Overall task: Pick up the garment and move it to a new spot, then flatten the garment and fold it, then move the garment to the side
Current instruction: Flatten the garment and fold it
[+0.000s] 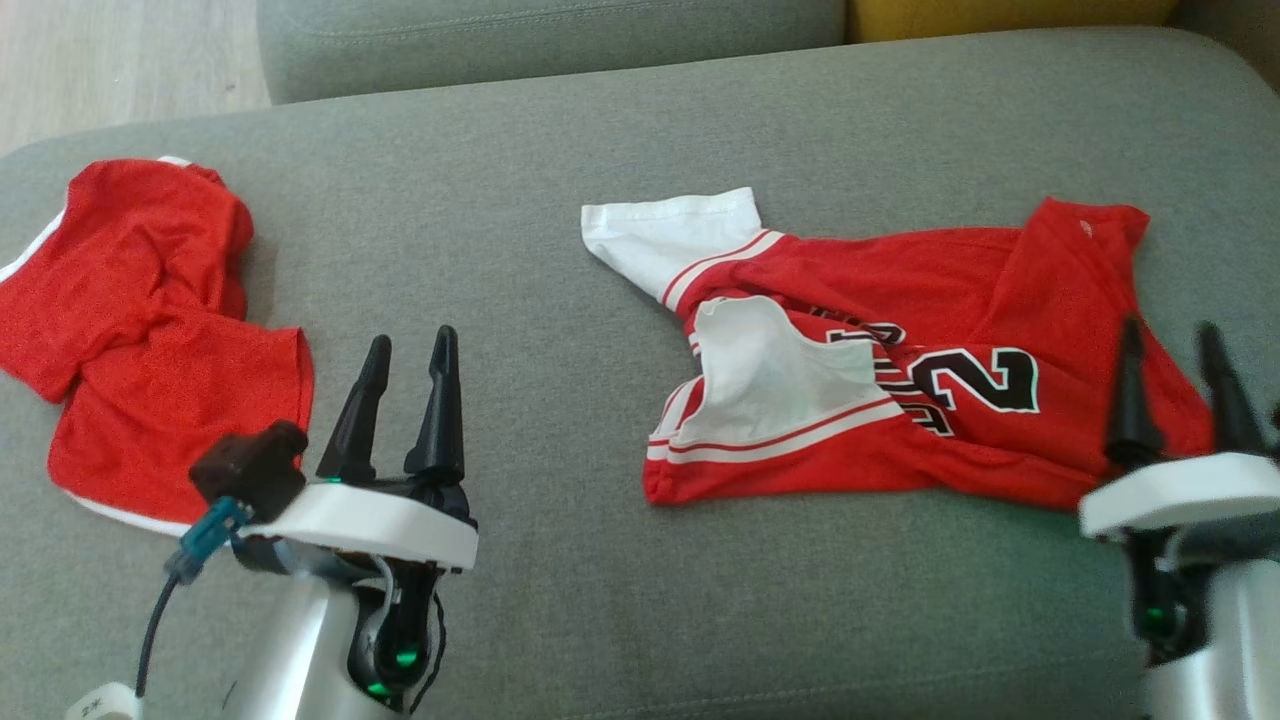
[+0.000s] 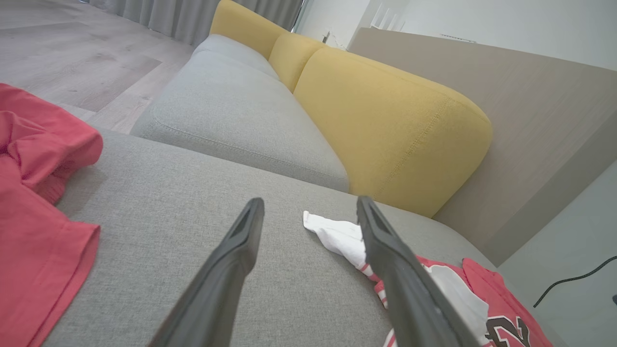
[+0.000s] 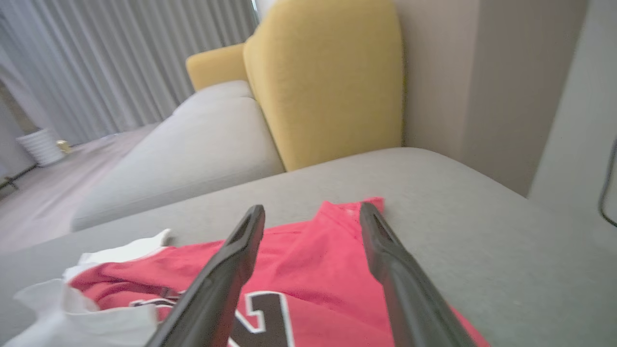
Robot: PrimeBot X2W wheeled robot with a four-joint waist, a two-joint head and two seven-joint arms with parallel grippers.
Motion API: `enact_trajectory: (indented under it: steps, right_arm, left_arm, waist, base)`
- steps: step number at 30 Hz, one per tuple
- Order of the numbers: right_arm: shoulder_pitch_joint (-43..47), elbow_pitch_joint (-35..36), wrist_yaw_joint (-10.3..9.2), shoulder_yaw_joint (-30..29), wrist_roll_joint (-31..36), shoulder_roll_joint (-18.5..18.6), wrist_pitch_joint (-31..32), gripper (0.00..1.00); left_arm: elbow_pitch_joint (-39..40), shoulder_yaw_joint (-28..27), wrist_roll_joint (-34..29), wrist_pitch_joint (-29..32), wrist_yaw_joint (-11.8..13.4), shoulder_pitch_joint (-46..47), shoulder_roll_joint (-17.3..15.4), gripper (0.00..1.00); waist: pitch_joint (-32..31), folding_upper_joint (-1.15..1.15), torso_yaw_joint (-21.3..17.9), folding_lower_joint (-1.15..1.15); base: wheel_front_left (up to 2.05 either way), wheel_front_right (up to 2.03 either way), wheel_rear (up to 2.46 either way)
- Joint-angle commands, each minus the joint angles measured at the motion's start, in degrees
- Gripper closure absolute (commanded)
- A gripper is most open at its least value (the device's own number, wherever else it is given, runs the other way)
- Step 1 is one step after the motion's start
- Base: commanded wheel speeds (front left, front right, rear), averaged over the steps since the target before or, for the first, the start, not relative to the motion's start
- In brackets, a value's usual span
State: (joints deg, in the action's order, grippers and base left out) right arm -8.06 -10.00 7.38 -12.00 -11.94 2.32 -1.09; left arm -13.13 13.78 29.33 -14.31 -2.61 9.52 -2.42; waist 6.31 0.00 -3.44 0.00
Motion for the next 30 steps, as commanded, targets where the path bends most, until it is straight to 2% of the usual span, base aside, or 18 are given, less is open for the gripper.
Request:
enact_trajectory:
  steps: [1, 8, 15, 18, 23, 27, 30]
  right_arm:
    - [-1.55, 2.33, 0.11, 2.08, -0.65, 0.56, -0.99, 0.0]
    - [0.61, 2.59, 0.11, 8.5, -2.36, 0.56, -5.11, 0.0]
    - [-0.19, 2.16, 0.11, 9.06, -2.57, 0.56, -6.36, 0.0]
    - [-0.54, 1.77, 0.11, 8.25, -2.26, 0.56, -6.66, 0.0]
    - [-1.42, 0.43, 0.11, 7.43, -1.38, 0.56, -6.91, 0.0]
    - [-2.44, -0.38, 0.11, 8.33, -1.52, 0.56, -7.46, 0.0]
    - [-2.96, -0.72, 0.11, 8.98, -1.71, 0.56, -7.74, 0.0]
  left_arm:
    - [1.82, -1.84, -0.42, -0.69, -0.29, 2.01, -0.45, 0.0]
    - [2.49, -1.44, -0.3, -0.69, -0.35, 2.05, -0.45, 0.0]
    - [2.24, 0.42, -0.99, -0.69, -1.27, 3.47, -0.45, 0.0]
    - [0.89, 3.82, -1.15, -0.69, -2.54, 5.11, -0.45, 0.0]
    - [-3.11, 12.62, -1.68, -0.69, -4.27, 9.95, -0.45, 0.0]
    - [-8.5, 19.15, -1.66, -0.37, -4.67, 15.2, -0.45, 0.0]
    - [-11.1, 21.59, -1.46, 0.16, -4.75, 17.96, -0.45, 0.0]
  waist:
    - [-0.01, 0.0, 0.2, 0.0]
    - [0.82, 0.0, 0.91, 0.0]
    - [2.47, 0.0, 0.48, 0.0]
    - [3.42, 0.0, 0.06, 0.0]
    - [5.18, 0.0, -0.92, 0.0]
    - [6.51, 0.0, -2.16, 0.0]
    - [7.16, 0.0, -2.92, 0.0]
  base:
    - [0.0, 0.0, 0.0]
    - [0.0, 0.0, 0.0]
    - [0.0, 0.0, 0.0]
    - [0.0, 0.0, 0.0]
    - [0.0, 0.0, 0.0]
    - [0.0, 0.0, 0.0]
    - [0.0, 0.0, 0.0]
